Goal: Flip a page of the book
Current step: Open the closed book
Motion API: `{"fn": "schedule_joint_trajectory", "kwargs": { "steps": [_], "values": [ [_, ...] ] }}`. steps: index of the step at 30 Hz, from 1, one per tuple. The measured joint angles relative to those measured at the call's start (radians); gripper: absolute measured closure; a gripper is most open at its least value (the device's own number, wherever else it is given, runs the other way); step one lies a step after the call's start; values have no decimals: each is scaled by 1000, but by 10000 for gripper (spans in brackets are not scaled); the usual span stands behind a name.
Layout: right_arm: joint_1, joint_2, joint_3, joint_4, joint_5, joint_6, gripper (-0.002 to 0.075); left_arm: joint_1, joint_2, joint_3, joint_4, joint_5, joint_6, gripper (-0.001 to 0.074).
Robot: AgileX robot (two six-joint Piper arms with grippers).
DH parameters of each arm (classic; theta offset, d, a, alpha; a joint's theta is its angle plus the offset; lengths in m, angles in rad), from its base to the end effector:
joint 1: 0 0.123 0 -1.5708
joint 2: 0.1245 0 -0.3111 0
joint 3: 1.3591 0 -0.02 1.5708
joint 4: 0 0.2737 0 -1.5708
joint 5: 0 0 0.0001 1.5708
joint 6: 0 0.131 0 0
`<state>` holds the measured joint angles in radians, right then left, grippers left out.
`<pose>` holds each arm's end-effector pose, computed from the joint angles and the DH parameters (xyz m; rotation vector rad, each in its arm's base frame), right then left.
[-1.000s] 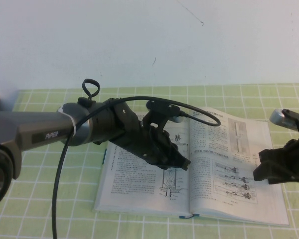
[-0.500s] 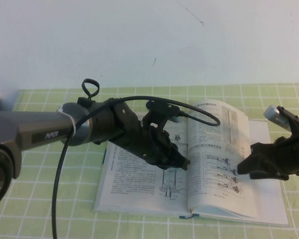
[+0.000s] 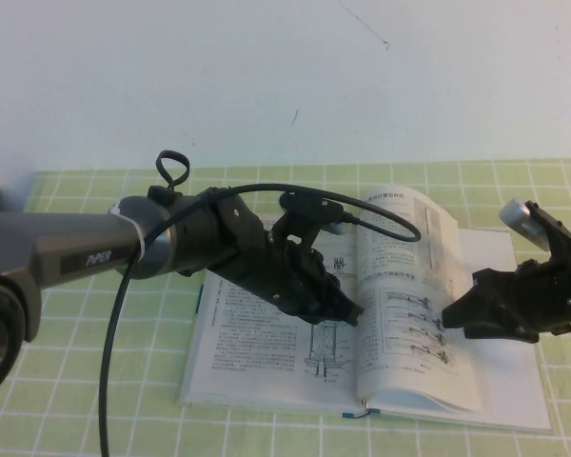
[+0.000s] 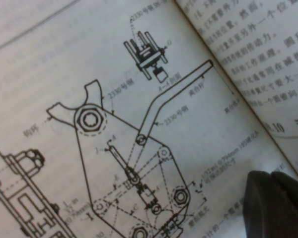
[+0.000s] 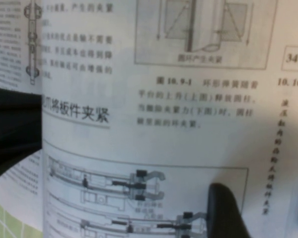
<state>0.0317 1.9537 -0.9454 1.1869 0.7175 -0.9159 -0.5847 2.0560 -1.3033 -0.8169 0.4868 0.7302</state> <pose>0.3639 0.0915 0.0910 0.0226 2.7236 0.9648 0.3680 -0.2972 0.1203 0.8551 2.4955 -0.6682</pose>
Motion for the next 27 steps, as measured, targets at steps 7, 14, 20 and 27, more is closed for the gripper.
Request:
{"fn": "schedule_joint_trajectory", "kwargs": {
  "steps": [7,14,20,27],
  "values": [
    [0,8,0,100,16,-62,391,0,-9,0,0,0,2,739],
    [0,8,2,182,49,-126,391,0,-48,10,42,-15,4,738],
    [0,15,2,197,66,-134,391,2,-98,24,101,-28,6,738],
    [0,51,2,268,135,-176,391,2,-206,28,104,-59,8,738]
  ]
}}
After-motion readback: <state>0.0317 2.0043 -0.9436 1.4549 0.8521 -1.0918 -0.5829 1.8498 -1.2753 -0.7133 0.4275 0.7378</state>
